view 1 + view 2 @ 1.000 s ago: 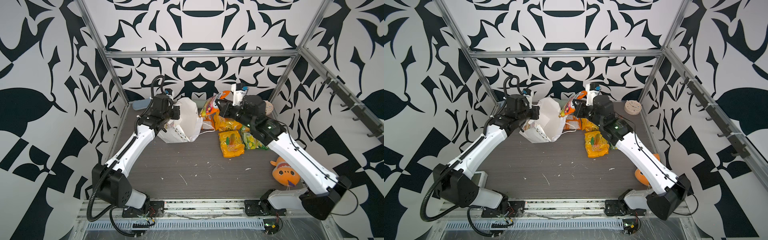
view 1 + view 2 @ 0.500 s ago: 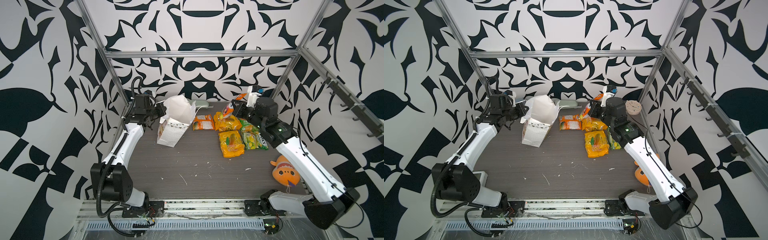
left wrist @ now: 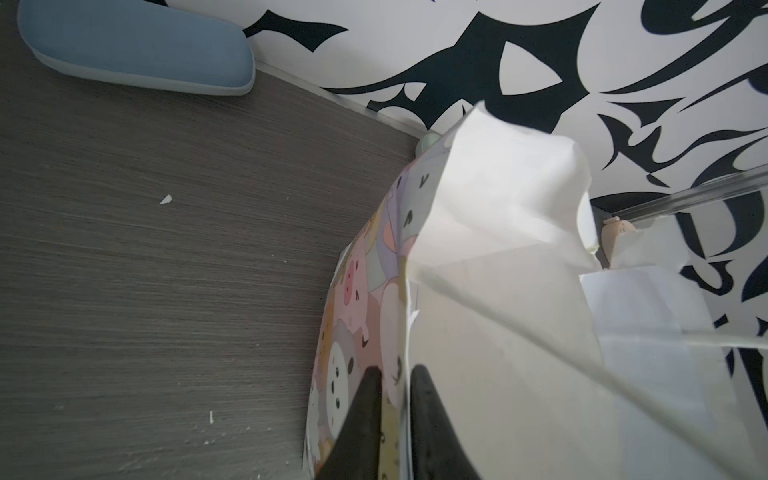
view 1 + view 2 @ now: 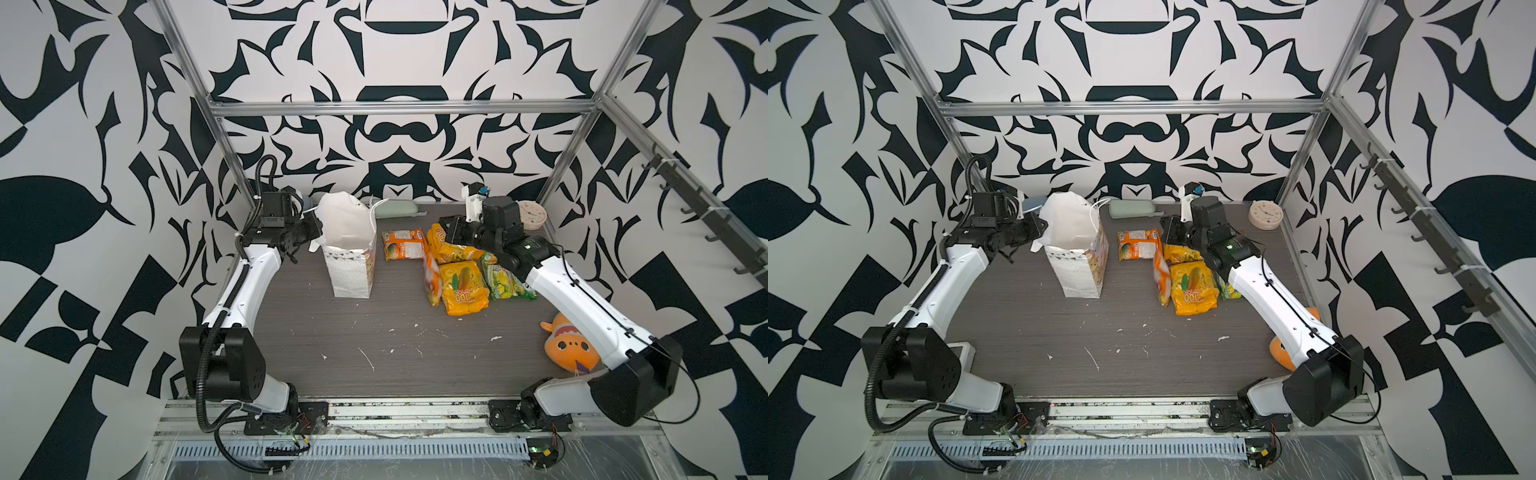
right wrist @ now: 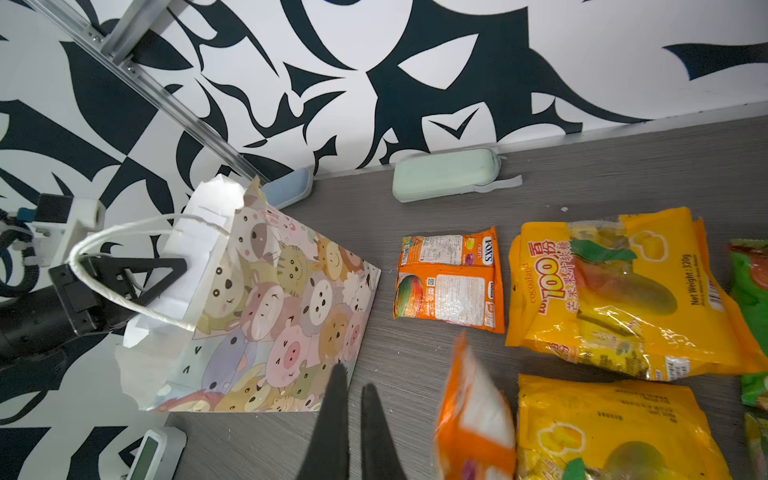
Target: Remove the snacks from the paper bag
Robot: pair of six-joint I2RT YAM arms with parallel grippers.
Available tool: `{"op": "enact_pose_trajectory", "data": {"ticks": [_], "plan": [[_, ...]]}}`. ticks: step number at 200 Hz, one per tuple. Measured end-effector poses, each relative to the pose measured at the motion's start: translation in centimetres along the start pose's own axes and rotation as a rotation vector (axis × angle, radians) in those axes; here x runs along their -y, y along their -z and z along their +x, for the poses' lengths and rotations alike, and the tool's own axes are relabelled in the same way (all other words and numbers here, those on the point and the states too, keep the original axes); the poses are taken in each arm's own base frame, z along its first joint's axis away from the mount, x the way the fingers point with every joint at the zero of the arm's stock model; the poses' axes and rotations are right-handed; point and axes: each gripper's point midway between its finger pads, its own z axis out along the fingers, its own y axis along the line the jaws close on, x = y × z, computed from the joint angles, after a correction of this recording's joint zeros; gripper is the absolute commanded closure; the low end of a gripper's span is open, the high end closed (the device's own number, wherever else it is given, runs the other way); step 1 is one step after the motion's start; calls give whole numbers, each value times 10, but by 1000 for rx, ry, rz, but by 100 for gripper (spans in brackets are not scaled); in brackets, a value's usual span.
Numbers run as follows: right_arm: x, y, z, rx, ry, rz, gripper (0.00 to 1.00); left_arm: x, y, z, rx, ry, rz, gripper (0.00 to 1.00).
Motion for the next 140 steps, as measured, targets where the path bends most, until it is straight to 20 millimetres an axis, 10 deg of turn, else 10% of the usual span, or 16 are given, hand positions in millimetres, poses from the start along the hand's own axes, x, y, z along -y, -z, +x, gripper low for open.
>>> {"op": "enact_pose_trajectory", "data": {"ticks": [76,140], "plan": [[11,-37,29,-116,14,-14,94,-4,10,1,-11,-37,-43,6],[25,-82,100,-297,120,89,52,18,81,-31,190,-133,-49,6]]}}
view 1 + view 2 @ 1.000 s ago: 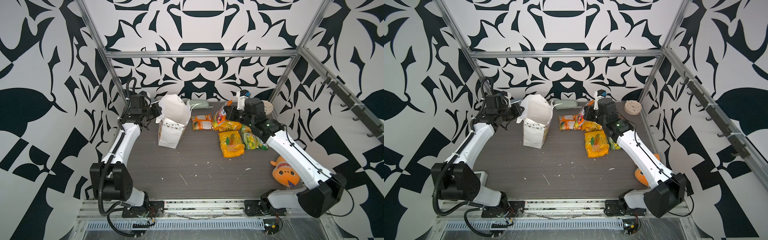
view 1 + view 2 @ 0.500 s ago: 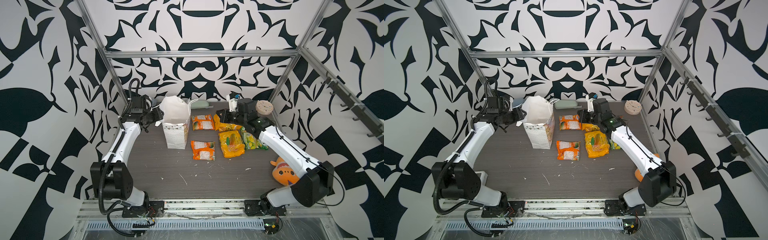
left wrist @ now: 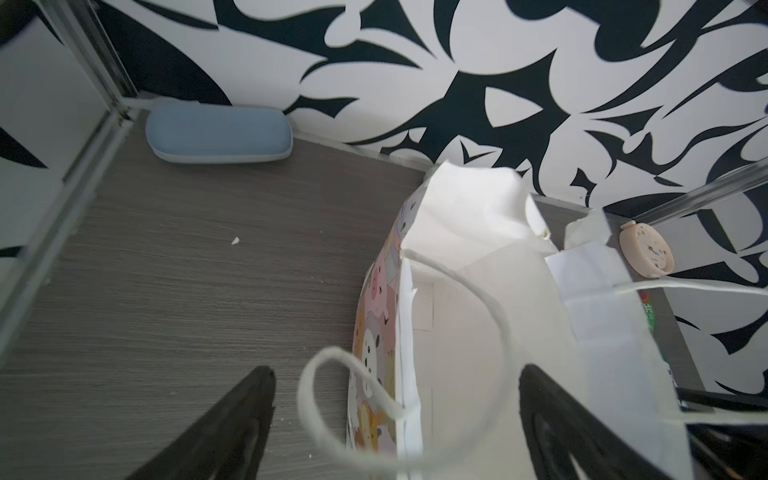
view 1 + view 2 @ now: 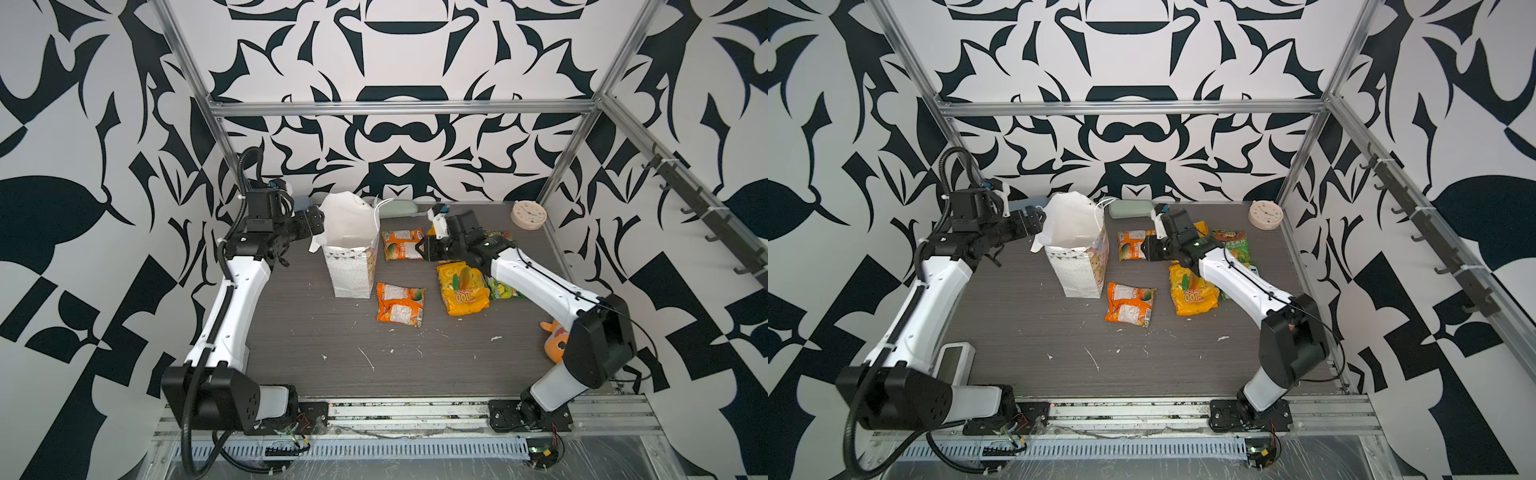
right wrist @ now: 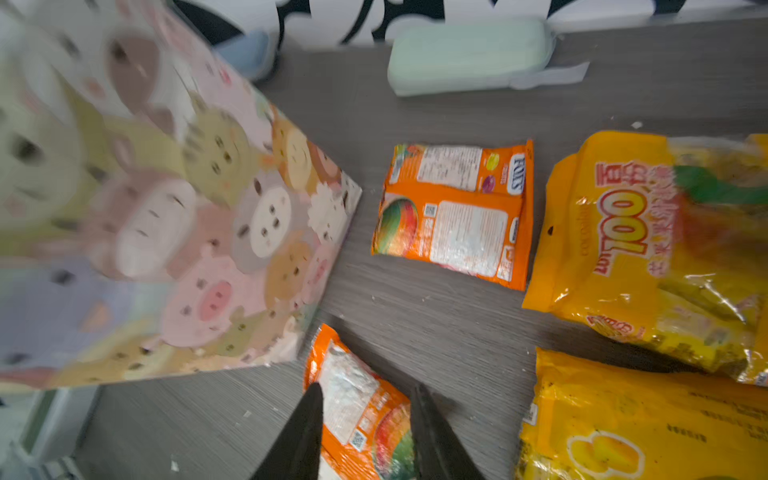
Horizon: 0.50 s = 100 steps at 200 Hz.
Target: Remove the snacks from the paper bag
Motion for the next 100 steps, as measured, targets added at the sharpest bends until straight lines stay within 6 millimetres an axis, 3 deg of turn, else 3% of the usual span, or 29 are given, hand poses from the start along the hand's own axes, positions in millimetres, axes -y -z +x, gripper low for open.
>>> {"op": "enact_pose_trajectory", "data": {"ticks": [28,45,69,100], "plan": [[14,-36,54,-152,-18,59,43,-4,46,-12,153,-18,-37,9],[24,-48,84,-240,-36,92,42,-20,53,-9,186,8,-78,13],[27,-56,107,-305,-39,130,41,-60,34,10,146,110,-153,19],[20,-58,125,-350,-10,161,41,-109,-7,71,-13,251,-238,22]]}}
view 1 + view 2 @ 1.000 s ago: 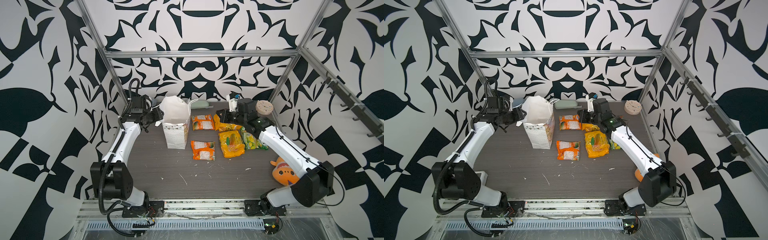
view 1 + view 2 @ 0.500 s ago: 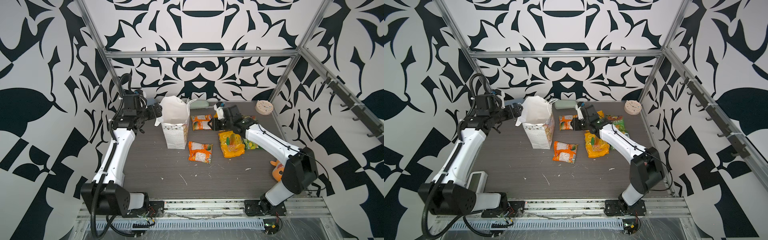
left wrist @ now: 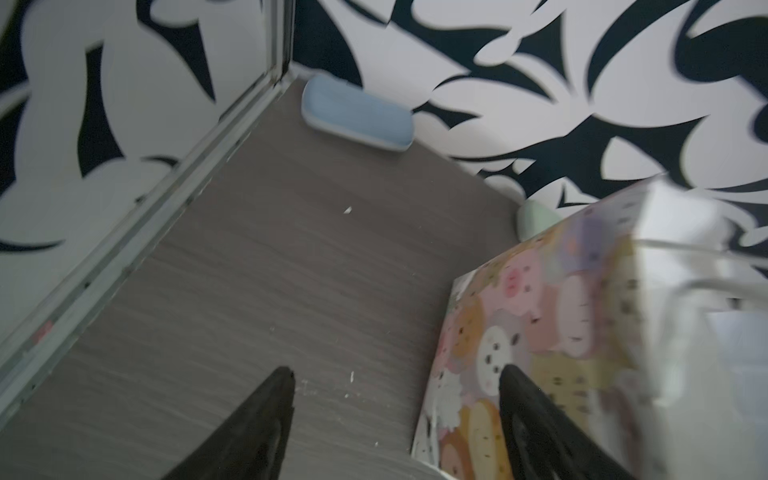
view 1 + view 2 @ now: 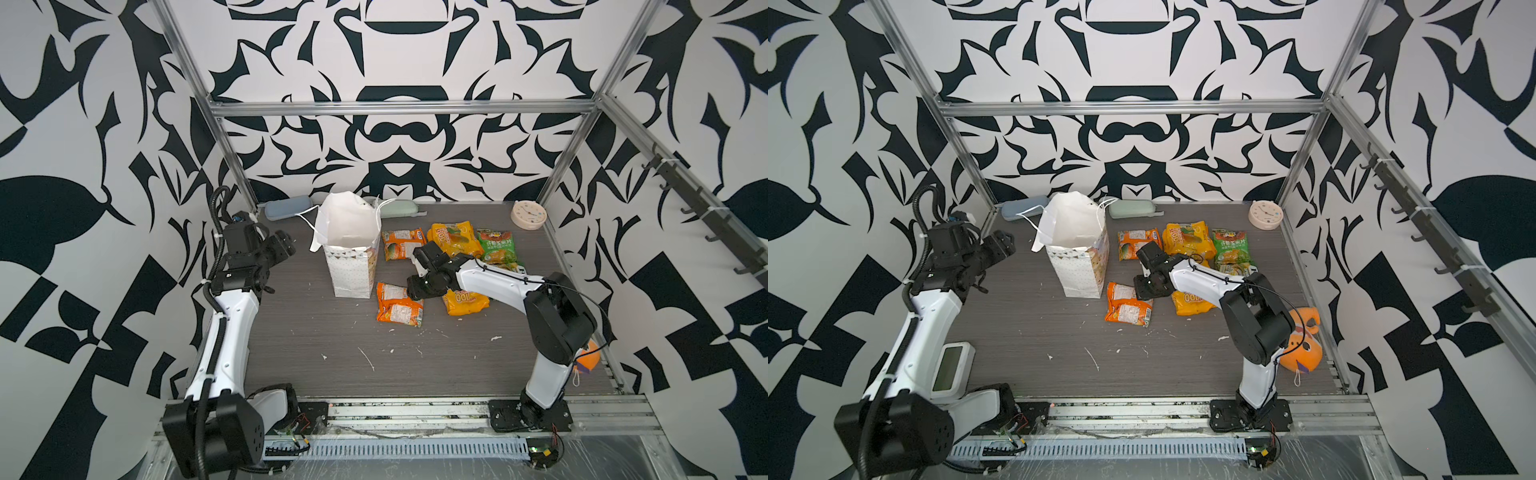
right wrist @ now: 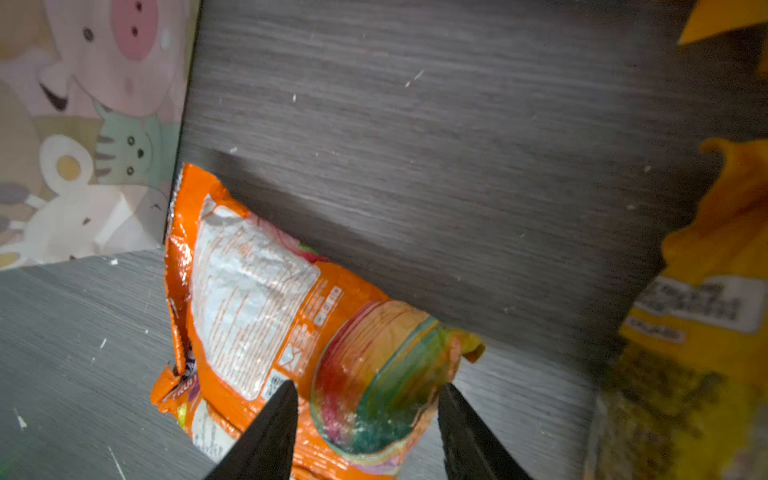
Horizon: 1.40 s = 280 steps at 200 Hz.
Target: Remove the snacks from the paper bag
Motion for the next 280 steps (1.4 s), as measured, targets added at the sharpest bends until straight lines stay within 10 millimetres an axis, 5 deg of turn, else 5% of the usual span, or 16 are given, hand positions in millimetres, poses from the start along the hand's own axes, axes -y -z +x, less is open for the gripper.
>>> {"op": "enact_pose_trajectory", "data": {"ticks": [48,112,171,218,247,280], "plan": [[2,-13,11,-30,-8,59,56,-3,-29,25,-86,81,34,24],[13,-17,-17,39,-8,163,65,1,-35,32,-93,116,81,24],[25,-4,-41,85,8,189,58,-10,-51,68,-160,166,87,24],[-17,22,-42,160,17,98,46,-21,-71,99,-246,204,71,24],[-26,-1,-31,133,-5,111,45,-18,-74,98,-241,202,88,24],[-10,-27,-26,129,-48,202,48,-16,-75,98,-242,201,100,24]]}}
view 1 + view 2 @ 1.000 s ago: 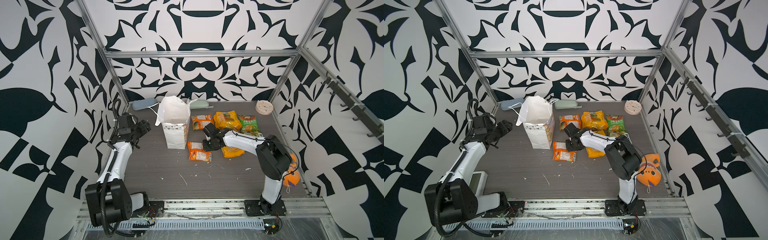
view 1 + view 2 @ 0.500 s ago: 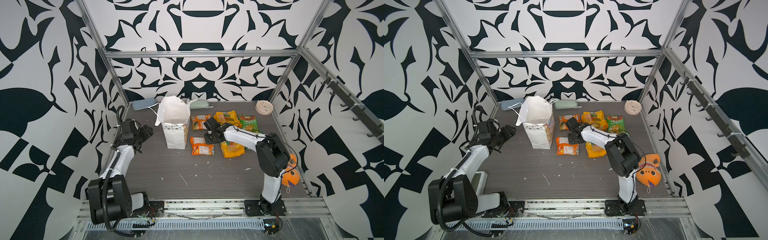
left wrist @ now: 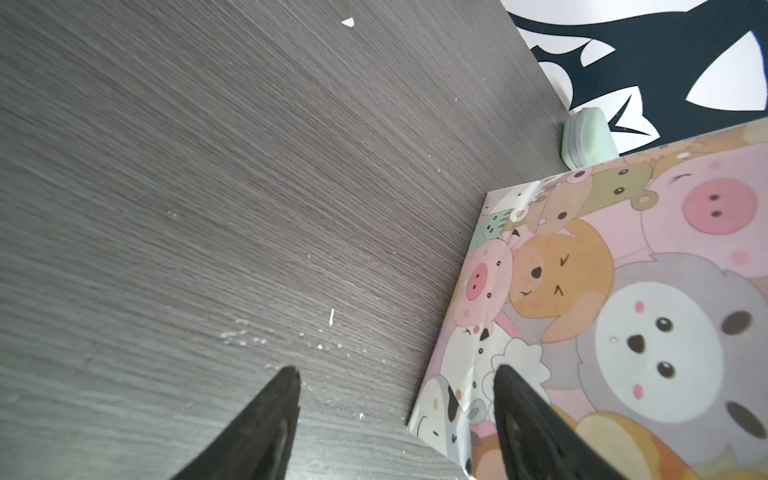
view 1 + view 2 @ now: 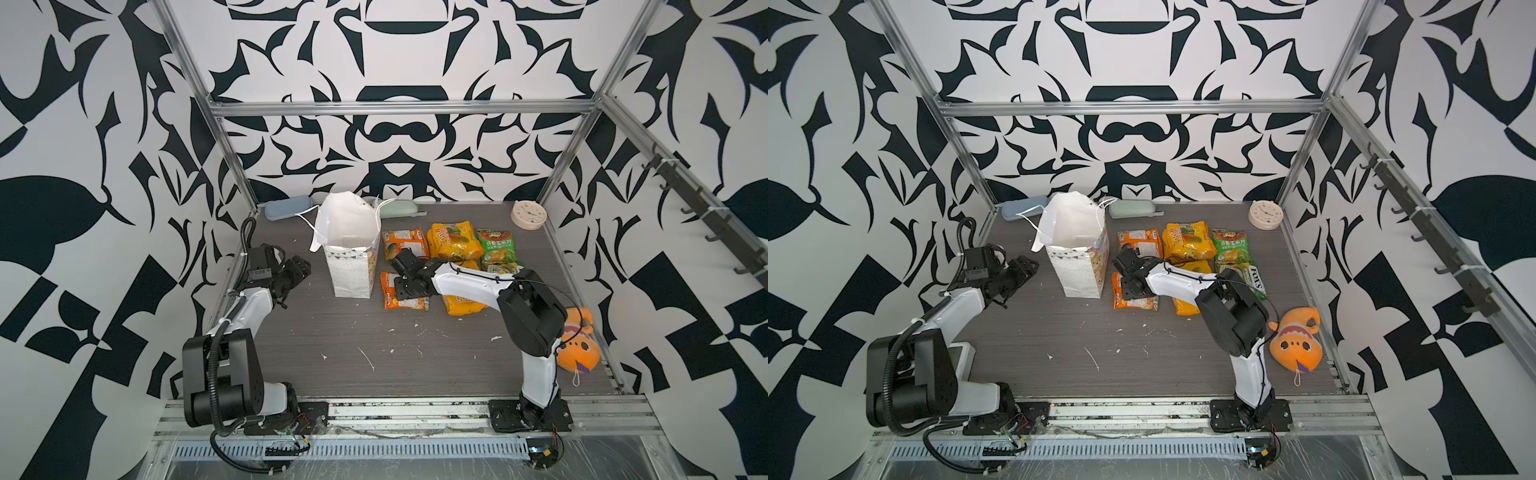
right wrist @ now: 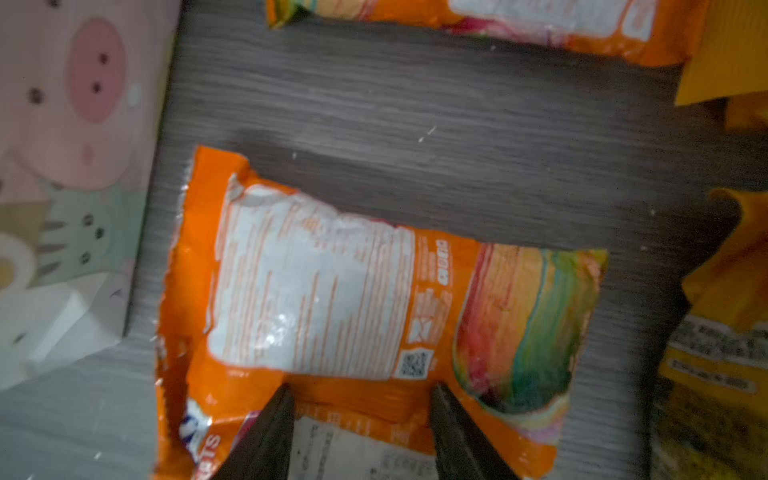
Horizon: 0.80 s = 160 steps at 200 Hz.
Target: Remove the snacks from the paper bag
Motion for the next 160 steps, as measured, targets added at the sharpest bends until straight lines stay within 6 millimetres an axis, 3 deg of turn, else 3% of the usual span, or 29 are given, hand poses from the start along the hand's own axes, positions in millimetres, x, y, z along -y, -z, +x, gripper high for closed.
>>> {"op": "enact_pose_trajectory", "data": {"ticks": [104,140,152,160], "plan": [[39,-8,-29,90,31,116,50,0,3,-4,23,-16,-5,23],[35,-2,-32,88,43,85,42,0,3,-5,25,-15,-9,16],[31,8,-39,109,53,64,38,0,5,-6,34,-19,-12,16],[30,18,-45,132,59,52,35,1,9,-9,52,-23,-15,11]]}}
